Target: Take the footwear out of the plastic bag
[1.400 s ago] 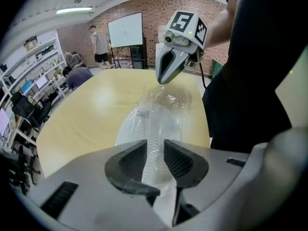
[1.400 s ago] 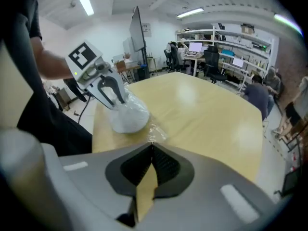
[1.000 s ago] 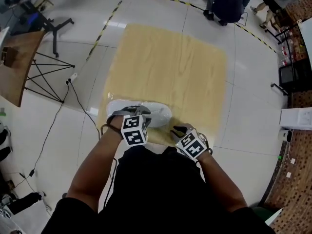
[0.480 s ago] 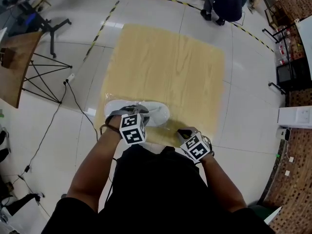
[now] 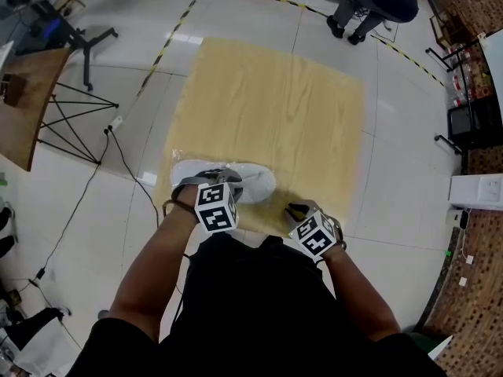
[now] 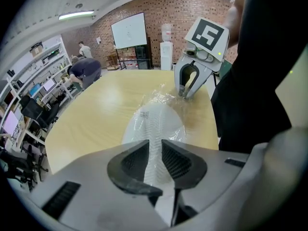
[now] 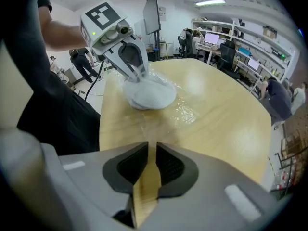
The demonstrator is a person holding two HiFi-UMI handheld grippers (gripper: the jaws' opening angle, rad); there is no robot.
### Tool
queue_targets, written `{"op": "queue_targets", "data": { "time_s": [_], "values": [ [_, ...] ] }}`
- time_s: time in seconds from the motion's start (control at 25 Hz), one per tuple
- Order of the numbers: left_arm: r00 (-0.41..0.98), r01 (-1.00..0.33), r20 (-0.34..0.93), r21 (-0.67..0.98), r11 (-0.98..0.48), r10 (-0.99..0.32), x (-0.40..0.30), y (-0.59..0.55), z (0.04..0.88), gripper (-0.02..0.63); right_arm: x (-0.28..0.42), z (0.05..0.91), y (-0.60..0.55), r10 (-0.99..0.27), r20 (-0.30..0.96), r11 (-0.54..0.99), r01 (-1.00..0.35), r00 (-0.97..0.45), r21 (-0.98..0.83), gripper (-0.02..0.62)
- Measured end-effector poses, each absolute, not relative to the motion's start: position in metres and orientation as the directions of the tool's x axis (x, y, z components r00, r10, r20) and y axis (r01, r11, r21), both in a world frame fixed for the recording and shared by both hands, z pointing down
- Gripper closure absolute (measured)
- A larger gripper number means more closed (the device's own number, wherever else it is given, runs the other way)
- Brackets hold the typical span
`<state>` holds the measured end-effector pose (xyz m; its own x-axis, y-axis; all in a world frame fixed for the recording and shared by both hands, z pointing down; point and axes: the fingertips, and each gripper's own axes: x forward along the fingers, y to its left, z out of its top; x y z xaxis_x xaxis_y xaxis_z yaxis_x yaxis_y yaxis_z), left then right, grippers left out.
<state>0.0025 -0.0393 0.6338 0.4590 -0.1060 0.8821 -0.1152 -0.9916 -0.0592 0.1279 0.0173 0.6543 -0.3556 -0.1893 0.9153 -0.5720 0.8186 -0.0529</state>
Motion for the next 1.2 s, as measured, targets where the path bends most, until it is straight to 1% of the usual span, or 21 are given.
{"op": "queue_targets", "data": {
  "time_s": [0.04,0.08,0.28,0.36,0.48,0.56,0.88,1.2],
  "values": [
    [0.459,-0.118,0.882,-0.060,-0.991,-0.108,0.002,-0.040,0.634,0.519,0.130,0.654,0.016,-0.199,0.916,0.821,-0.570,-0.347,-0.037,0.555],
    [0.458,-0.121,0.882,-0.061,-0.991,-0.110,0.002,-0.040,0.634,0.520,0.133,0.652,0.015,-0.214,0.916,0.821,-0.571,-0.339,-0.019,0.594],
    [0.454,-0.121,0.883,-0.068,-0.990,-0.116,0.002,-0.039,0.634,0.522,0.147,0.644,0.013,-0.242,0.911,0.803,-0.595,-0.335,-0.006,0.594],
    [0.450,-0.117,0.885,-0.073,-0.990,-0.118,0.001,-0.038,0.634,0.522,0.151,0.637,0.009,-0.263,0.903,0.776,-0.631,-0.340,-0.011,0.594],
    [0.445,-0.109,0.887,-0.081,-0.991,-0.121,0.001,-0.037,0.634,0.522,0.141,0.619,-0.004,-0.321,0.858,0.693,-0.717,-0.400,-0.075,0.590],
    [0.443,-0.111,0.888,-0.082,-0.990,-0.123,0.002,-0.037,0.634,0.522,0.130,0.615,-0.013,-0.347,0.834,0.670,-0.736,-0.429,-0.100,0.575],
    [0.438,-0.140,0.889,-0.080,-0.987,-0.134,0.004,-0.038,0.635,0.520,0.102,0.649,-0.006,-0.256,0.879,0.762,-0.643,-0.403,-0.073,0.552],
    [0.447,-0.169,0.883,-0.072,-0.983,-0.141,0.003,-0.038,0.636,0.522,0.112,0.649,0.014,-0.260,0.871,0.757,-0.648,-0.417,-0.084,0.523]
  ]
}}
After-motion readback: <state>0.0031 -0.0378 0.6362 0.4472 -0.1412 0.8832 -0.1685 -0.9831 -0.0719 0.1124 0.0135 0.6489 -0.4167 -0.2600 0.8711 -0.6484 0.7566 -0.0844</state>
